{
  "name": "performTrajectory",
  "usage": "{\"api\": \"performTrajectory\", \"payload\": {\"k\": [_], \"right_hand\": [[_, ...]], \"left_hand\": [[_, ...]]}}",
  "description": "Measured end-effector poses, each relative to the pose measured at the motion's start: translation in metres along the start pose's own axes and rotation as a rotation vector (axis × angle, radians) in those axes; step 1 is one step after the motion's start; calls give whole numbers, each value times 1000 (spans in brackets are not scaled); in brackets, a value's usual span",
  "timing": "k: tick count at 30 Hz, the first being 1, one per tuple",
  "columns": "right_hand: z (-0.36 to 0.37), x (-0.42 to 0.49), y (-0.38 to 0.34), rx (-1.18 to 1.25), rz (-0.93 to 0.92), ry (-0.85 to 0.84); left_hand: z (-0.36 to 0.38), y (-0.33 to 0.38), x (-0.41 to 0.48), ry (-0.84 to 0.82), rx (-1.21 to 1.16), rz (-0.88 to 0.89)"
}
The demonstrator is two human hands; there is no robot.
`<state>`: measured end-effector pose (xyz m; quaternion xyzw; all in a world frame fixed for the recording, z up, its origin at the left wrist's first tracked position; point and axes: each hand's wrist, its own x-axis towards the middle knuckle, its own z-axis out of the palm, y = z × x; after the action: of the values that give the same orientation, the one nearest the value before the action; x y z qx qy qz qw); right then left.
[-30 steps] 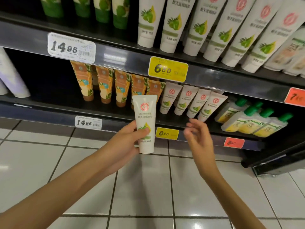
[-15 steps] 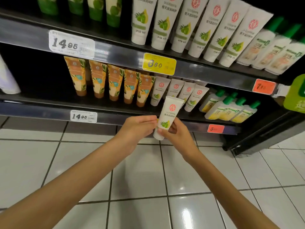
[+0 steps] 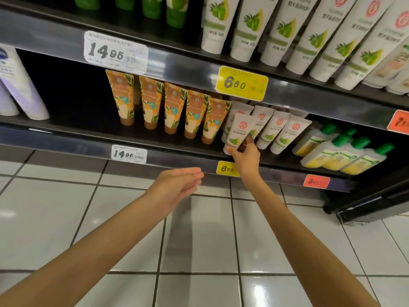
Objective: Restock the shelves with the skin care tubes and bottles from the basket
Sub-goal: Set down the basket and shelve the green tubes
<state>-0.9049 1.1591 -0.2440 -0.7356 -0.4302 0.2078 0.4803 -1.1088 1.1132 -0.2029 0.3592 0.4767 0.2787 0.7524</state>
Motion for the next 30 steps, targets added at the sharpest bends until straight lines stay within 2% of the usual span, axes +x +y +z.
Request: {"api": "performTrajectory", "payload": {"k": [5,14,21,23,26,30], "right_hand": [[1,0,2,-29,-2,4],[4,-1,-4,-35,14,-12],[6,-5,-6,10,55,5],[4,-9,-9,52,70,14],[-9,-28,-24,135,79,114],[-43,-62,-66,266,-129,181]], "left_hand": [[7,0,3,-8,-47,-30],[14,-1,-9,-40,12,14],[9,-2,-21,15,62,44],[12,4,-27,71,94,130],[21,30,-43,113,107,286],[32,93,-68,127,213,653]]}}
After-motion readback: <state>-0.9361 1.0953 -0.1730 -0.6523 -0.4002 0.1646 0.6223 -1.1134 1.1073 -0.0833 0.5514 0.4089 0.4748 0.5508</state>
